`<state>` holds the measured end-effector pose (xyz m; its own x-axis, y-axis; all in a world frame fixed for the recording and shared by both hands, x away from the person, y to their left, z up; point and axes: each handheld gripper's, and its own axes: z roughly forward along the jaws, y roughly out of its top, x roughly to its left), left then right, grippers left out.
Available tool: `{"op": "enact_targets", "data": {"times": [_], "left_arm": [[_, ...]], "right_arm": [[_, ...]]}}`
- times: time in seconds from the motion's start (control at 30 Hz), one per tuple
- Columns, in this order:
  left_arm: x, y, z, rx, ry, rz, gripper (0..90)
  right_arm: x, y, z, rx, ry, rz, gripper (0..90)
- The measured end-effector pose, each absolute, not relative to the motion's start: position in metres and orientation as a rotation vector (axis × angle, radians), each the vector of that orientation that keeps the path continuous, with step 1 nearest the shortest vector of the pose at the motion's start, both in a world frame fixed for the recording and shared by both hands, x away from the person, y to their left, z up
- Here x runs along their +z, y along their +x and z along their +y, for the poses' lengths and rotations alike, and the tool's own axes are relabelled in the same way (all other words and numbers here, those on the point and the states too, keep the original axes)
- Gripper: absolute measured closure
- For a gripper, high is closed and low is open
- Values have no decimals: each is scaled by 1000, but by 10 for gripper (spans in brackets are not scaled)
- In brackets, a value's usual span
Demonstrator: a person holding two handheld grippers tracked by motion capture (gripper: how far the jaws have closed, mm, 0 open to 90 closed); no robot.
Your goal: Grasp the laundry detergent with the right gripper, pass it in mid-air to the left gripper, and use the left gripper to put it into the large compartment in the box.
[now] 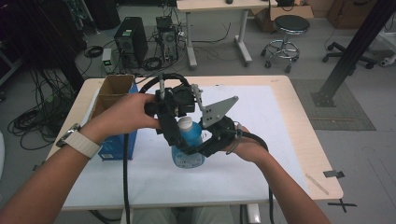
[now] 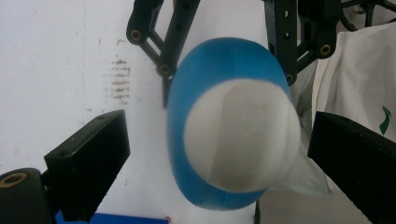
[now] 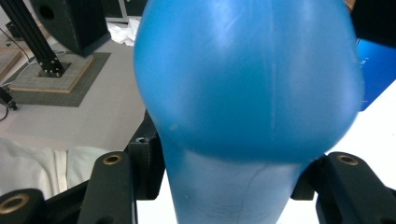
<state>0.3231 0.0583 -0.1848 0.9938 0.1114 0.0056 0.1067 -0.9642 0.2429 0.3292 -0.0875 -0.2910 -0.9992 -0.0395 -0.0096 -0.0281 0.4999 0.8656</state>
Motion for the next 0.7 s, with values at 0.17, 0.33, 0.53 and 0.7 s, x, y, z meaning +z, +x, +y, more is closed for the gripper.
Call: {"op": "enact_targets", "data": {"times": [0.17, 0.33, 0.53, 0.7], "left_arm": [[-190, 323, 55, 28, 2901, 148, 108], [-194, 323, 54, 14, 2904, 135, 159], [-194, 323, 53, 14, 2900, 133, 176], [-194, 323, 53, 15, 2895, 128, 205]], "right_arm": [[-291, 329, -88, -1562, 55, -2712, 436], [-290, 329, -89, -1561, 57, -2718, 436], [-290, 328, -90, -1563, 55, -2717, 436], [-290, 329, -90, -1565, 56, -2719, 436]]}}
